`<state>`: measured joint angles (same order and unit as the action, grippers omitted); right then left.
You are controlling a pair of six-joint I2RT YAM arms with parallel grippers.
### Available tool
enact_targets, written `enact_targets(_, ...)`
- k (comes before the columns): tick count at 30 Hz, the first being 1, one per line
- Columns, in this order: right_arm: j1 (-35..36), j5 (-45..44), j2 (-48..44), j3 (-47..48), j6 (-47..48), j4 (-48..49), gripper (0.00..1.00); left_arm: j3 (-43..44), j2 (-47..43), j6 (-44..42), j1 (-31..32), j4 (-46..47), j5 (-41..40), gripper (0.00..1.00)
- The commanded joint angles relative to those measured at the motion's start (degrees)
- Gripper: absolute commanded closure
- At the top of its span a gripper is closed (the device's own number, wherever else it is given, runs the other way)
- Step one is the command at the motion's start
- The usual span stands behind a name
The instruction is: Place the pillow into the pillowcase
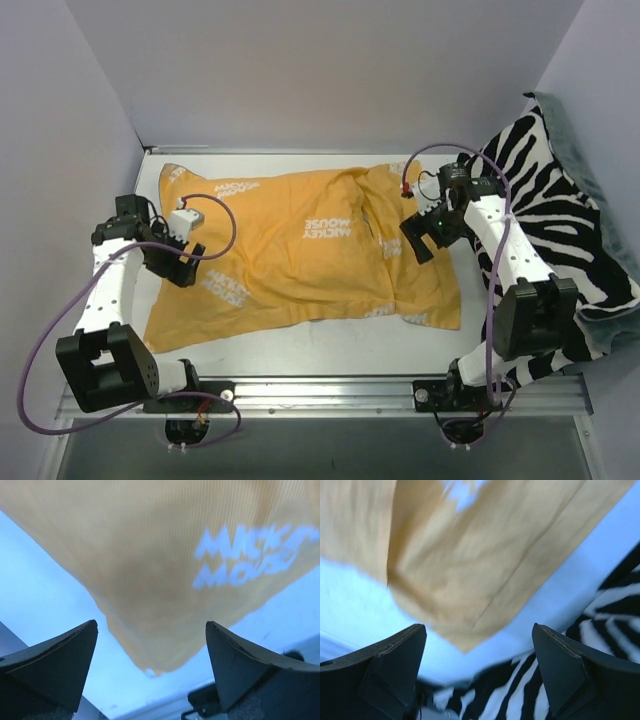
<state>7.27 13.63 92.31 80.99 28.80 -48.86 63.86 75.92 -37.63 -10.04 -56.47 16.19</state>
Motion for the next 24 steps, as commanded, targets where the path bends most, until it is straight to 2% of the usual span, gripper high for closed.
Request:
enact_targets(1, 3.2, -4.7, -4.2, -12.3, 10.1, -5.5, 0.09, -4.6, -2.4, -11.7, -4.7, -12.4, 0.4, 0.03)
enact_targets(4, 3.3, -6.4, -5.9, -17.9, 11.6, -2.9, 0.08, -8.5, -3.7, -17.5, -11.6, -14.4, -0.8, 0.02)
enact_targets(7, 3.7, -8.5, -5.5, -24.2, 12.9, 3.4, 0.06, -11.6, -3.5, -21.5, -14.7, -13.8, -2.5, 0.03)
enact_targets(8, 4.3, -8.9, -5.0, -25.4, 13.2, 6.7, 0.06, -12.3, -3.2, -22.0, -15.1, -13.3, -2.7, 0.03)
enact_targets(15, 10.7, -11.3, -3.0, -35.9, 14.5, 14.3, 0.06, -17.6, -0.4, -24.2, -15.2, -8.5, -5.5, 0.02)
enact_targets(17, 11.9, -12.0, -2.8, -37.4, 14.9, 17.3, 0.1, -19.3, 0.3, -24.7, -15.2, -5.5, -6.1, 0.03)
enact_targets(18, 12.1, -12.3, -2.3, -38.0, 15.0, 18.3, 0.14, -19.6, 1.6, -25.2, -15.3, -5.1, -6.2, 0.02)
enact_targets(20, 12.2, -13.3, -0.5, -38.1, 14.4, 19.2, 0.36, -21.0, 4.2, -25.3, -15.2, -1.7, -7.3, 0.07)
enact_targets(21, 12.2, -13.5, 0.2, -38.1, 14.2, 19.2, 0.54, -21.3, 5.0, -25.3, -15.3, -1.1, -8.0, 0.19)
enact_targets(23, 11.7, -13.3, -0.4, -38.0, 14.1, 19.2, 0.69, -22.3, 6.5, -25.3, -15.5, 2.0, -8.6, 0.38)
enact_targets(24, 11.6, -13.3, -2.1, -38.0, 13.9, 19.2, 0.86, -22.5, 6.5, -24.5, -15.9, 3.4, -8.6, 0.6)
